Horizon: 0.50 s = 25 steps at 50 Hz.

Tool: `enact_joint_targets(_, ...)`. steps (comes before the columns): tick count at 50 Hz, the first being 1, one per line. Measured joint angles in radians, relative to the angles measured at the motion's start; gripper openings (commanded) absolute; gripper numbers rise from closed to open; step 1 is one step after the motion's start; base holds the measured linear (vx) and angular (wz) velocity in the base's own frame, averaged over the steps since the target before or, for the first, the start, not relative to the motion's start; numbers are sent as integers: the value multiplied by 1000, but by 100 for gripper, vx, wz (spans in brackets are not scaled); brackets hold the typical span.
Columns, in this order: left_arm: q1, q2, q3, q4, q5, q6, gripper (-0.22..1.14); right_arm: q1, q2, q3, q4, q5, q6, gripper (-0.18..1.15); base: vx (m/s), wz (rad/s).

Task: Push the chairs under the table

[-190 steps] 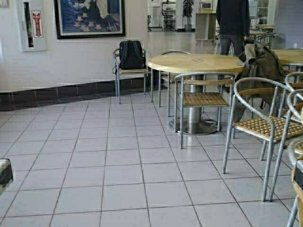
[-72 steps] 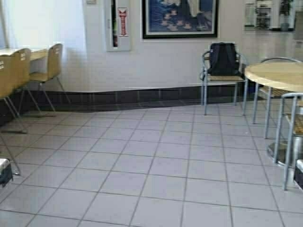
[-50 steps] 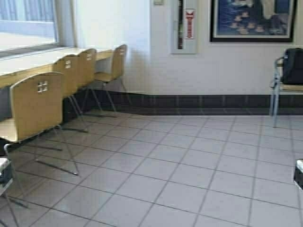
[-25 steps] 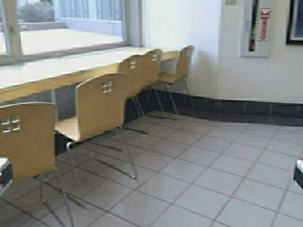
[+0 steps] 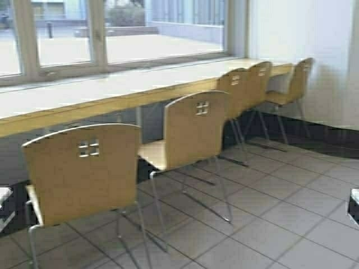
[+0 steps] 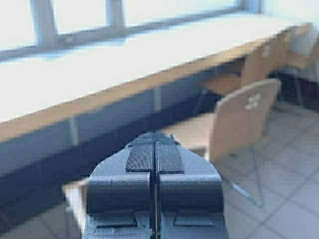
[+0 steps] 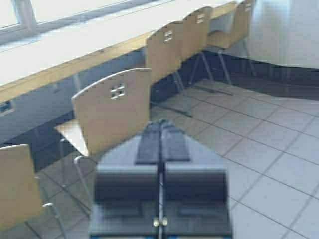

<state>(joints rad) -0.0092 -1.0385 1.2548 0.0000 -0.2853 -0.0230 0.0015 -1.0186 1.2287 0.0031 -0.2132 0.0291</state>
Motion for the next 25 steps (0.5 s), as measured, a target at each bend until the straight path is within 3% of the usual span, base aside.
enact_joint_targets(25,-52,-49,9,0,5,-20,3,18,-66,17,0,49,0,5,12,56)
